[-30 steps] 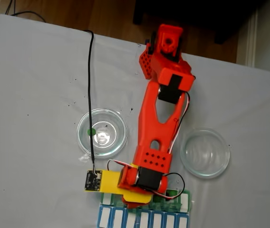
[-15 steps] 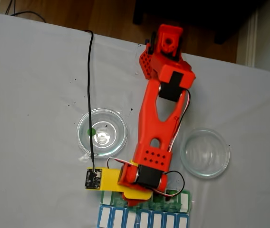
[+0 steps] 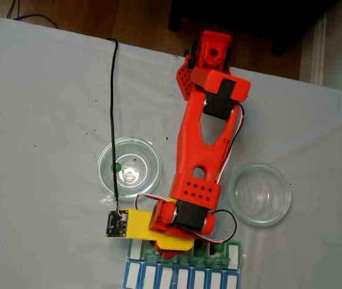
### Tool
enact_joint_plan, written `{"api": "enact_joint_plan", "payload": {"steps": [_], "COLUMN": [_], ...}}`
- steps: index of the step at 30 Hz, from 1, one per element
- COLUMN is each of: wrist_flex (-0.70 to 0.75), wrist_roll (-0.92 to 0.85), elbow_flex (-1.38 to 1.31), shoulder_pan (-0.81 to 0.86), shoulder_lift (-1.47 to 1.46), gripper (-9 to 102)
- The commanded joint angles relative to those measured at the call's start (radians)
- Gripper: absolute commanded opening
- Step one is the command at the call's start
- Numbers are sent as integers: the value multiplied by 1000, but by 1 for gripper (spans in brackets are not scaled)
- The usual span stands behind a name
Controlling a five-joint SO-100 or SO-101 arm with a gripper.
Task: Sort medicines into box.
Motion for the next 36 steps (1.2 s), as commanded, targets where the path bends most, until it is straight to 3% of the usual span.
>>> {"api": "enact_joint_plan", "payload": {"steps": [1,15,21,25,36], "wrist_flex": [-20,-58,100,118,282], "wrist_roll": [-8,-31,-100,-150,-299], "elbow_flex": [-5,40,37,170,388], "shoulder_pan": [-14,-14,44,81,232], "shoulder_lift": [143,170,276,436,747], "gripper": [30,24,21,3,1]}}
